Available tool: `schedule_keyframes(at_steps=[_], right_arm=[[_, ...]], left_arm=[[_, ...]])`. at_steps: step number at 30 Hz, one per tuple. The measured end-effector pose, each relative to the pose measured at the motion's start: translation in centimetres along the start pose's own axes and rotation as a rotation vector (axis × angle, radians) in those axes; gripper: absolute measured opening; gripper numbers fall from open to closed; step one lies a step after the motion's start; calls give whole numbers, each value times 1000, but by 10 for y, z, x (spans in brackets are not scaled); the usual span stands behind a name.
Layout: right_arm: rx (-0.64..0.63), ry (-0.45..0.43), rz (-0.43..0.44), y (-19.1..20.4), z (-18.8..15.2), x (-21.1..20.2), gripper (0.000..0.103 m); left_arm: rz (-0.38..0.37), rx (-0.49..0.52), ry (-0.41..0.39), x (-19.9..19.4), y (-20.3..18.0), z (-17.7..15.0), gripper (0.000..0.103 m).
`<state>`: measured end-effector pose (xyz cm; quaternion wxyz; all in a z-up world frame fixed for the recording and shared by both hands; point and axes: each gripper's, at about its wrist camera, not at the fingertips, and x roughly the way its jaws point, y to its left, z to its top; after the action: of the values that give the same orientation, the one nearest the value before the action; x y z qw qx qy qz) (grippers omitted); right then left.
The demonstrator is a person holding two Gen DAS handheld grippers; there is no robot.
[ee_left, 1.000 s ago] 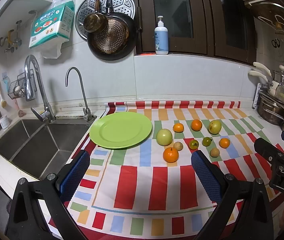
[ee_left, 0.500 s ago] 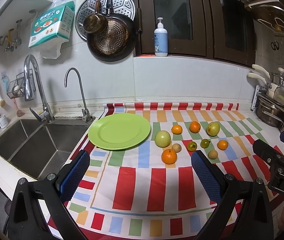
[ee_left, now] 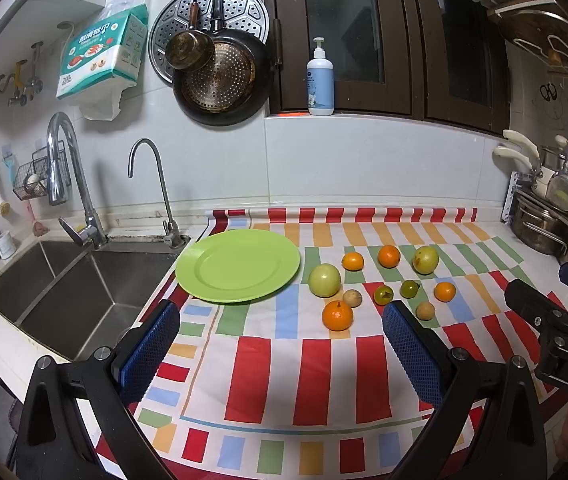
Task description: Organize fruits
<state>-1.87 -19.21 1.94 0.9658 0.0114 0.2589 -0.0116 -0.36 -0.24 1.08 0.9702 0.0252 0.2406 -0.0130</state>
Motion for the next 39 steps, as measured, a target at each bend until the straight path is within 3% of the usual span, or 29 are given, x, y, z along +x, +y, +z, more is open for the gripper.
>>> schedule_keyframes(at_steps=[39], right_arm=[[8,26,0,-6,2,17,102]], left_arm=[[-29,15,17,20,-4,0,103]])
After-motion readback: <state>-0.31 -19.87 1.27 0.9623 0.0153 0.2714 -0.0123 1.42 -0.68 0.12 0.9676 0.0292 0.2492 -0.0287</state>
